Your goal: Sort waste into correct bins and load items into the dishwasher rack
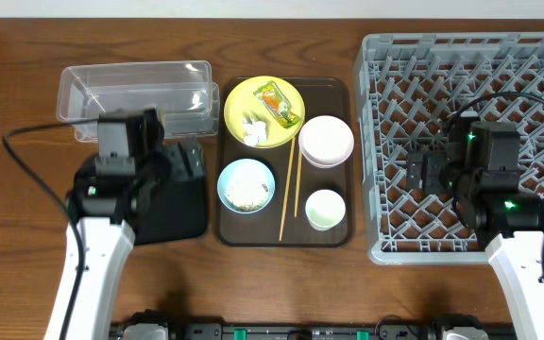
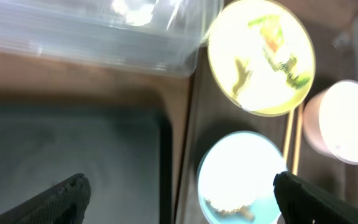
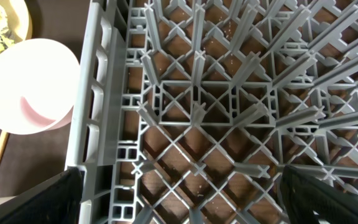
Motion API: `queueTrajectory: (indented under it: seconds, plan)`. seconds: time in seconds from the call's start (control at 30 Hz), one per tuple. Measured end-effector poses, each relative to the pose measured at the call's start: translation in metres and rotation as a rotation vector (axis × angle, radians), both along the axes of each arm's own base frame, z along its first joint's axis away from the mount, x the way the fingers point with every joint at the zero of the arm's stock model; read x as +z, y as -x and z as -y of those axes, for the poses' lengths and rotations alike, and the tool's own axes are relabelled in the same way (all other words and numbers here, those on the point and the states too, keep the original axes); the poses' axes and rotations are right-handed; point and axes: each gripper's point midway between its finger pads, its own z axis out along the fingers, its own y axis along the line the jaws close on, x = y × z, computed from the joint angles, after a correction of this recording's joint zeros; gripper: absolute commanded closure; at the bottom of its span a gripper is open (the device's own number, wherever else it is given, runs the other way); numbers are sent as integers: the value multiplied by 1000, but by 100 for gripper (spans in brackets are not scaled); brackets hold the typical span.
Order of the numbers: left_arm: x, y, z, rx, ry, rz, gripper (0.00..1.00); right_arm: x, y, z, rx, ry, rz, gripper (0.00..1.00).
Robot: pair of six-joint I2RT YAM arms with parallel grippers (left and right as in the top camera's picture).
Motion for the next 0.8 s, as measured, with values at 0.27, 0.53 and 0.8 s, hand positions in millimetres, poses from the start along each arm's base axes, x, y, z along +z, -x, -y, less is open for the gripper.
queueTrajectory:
  seconds: [0.27,0.53,0.8]
  plan:
    - [19,-63,29,-61,4,15,3,0,0,0,2,-2,1,1]
    - [5,-108,86,-203,-23,36,3,0,0,0,2,-2,2,1]
    - [-57,-122,128,-290,-81,-31,3,0,0,0,2,-2,0,1]
